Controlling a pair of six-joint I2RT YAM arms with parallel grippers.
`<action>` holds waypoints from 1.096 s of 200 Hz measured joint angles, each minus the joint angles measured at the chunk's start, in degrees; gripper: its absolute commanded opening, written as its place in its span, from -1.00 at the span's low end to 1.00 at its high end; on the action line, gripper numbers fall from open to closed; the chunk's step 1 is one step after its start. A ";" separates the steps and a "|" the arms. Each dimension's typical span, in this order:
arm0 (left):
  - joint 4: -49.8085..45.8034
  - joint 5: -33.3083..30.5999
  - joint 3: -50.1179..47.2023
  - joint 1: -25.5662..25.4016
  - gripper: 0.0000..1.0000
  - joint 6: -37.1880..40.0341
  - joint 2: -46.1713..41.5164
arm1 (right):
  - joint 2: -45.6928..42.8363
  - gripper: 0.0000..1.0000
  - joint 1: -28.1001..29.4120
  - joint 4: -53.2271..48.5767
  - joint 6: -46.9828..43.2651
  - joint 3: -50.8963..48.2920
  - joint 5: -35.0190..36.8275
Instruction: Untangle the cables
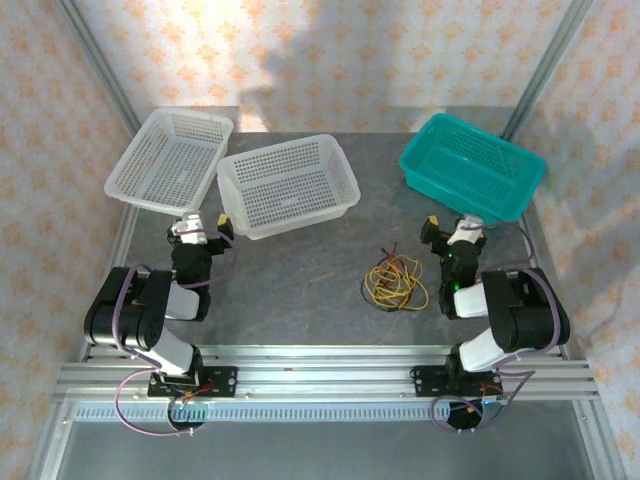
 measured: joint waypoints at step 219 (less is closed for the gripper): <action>0.11 -6.80 -3.54 -1.66 0.99 -0.02 -5.79 | -0.92 0.99 0.00 -0.83 -0.04 0.00 -0.22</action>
